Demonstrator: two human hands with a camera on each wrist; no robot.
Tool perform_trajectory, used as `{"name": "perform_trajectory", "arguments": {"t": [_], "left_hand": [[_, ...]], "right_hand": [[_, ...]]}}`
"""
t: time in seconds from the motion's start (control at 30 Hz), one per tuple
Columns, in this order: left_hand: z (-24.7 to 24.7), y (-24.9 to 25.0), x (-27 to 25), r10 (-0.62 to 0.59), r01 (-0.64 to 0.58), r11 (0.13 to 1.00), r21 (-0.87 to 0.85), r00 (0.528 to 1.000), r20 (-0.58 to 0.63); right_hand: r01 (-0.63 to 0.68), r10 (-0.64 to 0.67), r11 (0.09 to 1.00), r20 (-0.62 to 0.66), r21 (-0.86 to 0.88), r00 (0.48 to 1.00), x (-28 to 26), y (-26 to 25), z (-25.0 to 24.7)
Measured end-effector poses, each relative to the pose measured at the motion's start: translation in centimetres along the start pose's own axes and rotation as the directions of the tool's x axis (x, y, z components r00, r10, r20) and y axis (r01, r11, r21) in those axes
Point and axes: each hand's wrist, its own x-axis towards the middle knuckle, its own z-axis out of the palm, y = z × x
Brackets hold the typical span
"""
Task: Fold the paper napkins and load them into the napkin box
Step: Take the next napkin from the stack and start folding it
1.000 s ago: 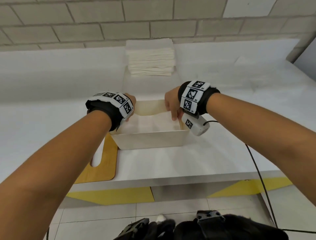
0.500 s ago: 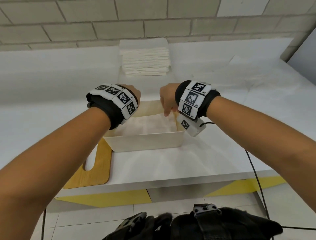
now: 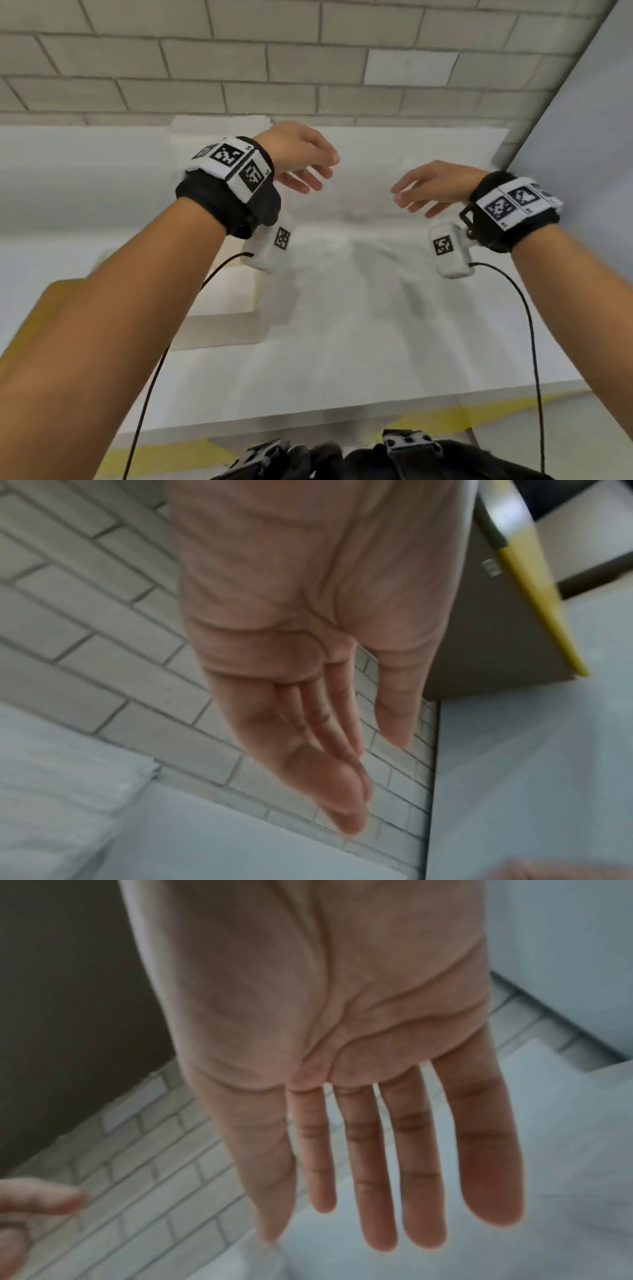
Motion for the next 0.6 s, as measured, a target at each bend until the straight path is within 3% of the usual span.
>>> {"name": "perform_trajectory", "arguments": {"t": [0.07,0.17,0.37,0.5,0.6], "left_hand": [[2.0,0.3,2.0,-0.052,0.05,0.993,-0.106,0.998,-0.019],[5.6,0.0,5.2,-0.169,0.164,0.98,-0.113,0.985,-0.038],[12.9,-2.7,10.4,-0.415,0.419,0.894,0.158,0.908,-0.058],[16.6,-3.7,12.1,-0.375,0.362,0.856,0.369,0.926,-0.039],[18.8,-4.2,13.5,-0.346,0.318,0.882,0.348,0.938,0.019]], "right_hand": [[-0.072,0.073,0.997,0.033,-0.03,0.997,0.9,4.4,-1.0],[-0.151,0.157,0.985,0.079,-0.077,0.984,2.7,10.0,-2.0],[-0.146,0.17,0.967,0.103,-0.208,0.98,5.8,14.7,-1.8],[-0.119,0.148,0.928,0.058,-0.354,0.987,7.7,16.2,-0.2],[-0.108,0.123,0.916,0.014,-0.386,0.992,8.6,16.9,0.6]]}}
